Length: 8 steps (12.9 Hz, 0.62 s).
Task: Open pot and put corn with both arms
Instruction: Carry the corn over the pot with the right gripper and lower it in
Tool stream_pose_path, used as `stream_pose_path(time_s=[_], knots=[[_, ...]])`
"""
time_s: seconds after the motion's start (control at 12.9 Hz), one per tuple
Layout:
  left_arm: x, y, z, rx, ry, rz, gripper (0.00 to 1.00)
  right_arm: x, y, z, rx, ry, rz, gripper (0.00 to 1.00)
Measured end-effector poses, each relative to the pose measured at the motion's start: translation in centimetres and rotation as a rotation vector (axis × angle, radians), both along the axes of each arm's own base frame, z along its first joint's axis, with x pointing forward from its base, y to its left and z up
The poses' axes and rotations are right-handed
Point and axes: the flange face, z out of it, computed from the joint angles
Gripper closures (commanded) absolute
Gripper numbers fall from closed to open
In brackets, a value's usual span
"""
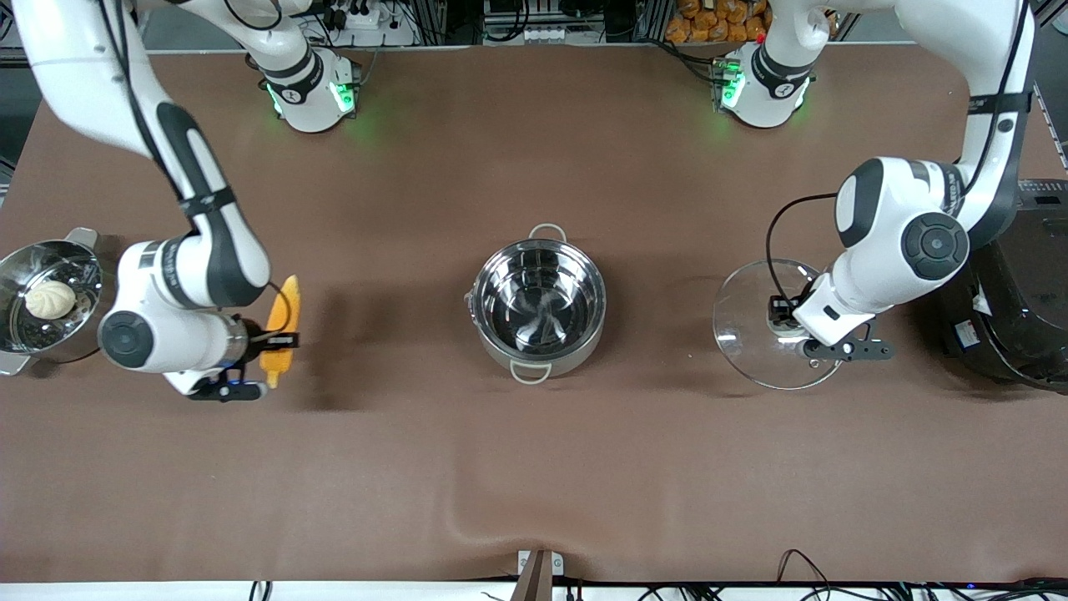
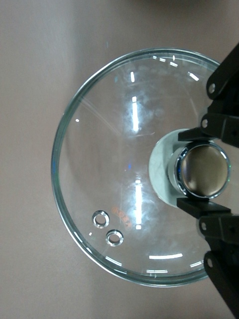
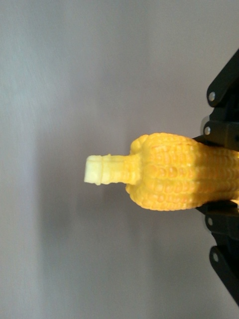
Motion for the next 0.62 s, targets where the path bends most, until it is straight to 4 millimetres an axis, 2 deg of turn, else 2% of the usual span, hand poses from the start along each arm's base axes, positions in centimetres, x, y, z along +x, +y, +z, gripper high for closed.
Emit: stream_pose_path(time_s=[0.15,0.31,0.46,0.62], knots=[[-1.1,1.3,-2.8,0.000,-0.004,-0.010,1.00,-0.1,6.6,3.5,0.038,0.004,-0.019,1.00],[-1.8,1.5,-4.6,0.012,-0.019,-0.026,1.00,-0.8,14.1,5.7,0.050,-0.019,-0.052,1.00],[-2.2,2.1,-6.4,0.029,-0.034,-0.037,1.00,-2.2,22.0,6.9,0.033,-0.036,-0.146,1.00],[-2.5,2.6,-8.0,0.033,-0.022,-0.033,1.00,-3.1,28.7,7.3,0.066,-0.035,-0.218,1.00]])
